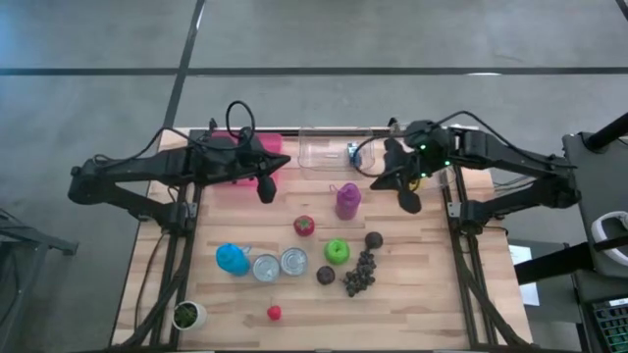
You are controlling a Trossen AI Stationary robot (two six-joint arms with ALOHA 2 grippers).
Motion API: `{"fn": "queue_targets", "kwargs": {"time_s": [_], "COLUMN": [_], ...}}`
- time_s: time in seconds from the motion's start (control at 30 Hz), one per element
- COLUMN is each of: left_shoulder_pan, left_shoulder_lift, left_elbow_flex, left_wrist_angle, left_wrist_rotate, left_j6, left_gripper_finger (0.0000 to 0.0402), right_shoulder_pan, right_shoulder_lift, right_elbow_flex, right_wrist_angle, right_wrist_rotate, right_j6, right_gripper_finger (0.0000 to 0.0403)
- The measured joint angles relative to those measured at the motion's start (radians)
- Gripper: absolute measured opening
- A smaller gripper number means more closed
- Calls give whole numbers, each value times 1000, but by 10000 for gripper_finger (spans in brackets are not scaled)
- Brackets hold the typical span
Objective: Pick & Place Food Item
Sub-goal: Put the purple water bottle into the right transparent bin
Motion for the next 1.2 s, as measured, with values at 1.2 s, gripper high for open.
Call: {"fn": "queue_targets", "kwargs": {"time_s": [1.2], "left_shoulder_pan": [0], "left_shoulder_lift": [-17], "left_elbow_flex": [0], "left_wrist_angle": [-30], "left_wrist_rotate": [10], "left_j6": [4], "left_gripper_finger": [6], "right_shoulder_pan": [5], "right_shoulder_lift": [311], "right_elbow_flex": [134], "right_wrist_angle": [-65], "right_wrist_rotate": [92], "right_j6": [-171], "right_gripper_finger": [162]}}
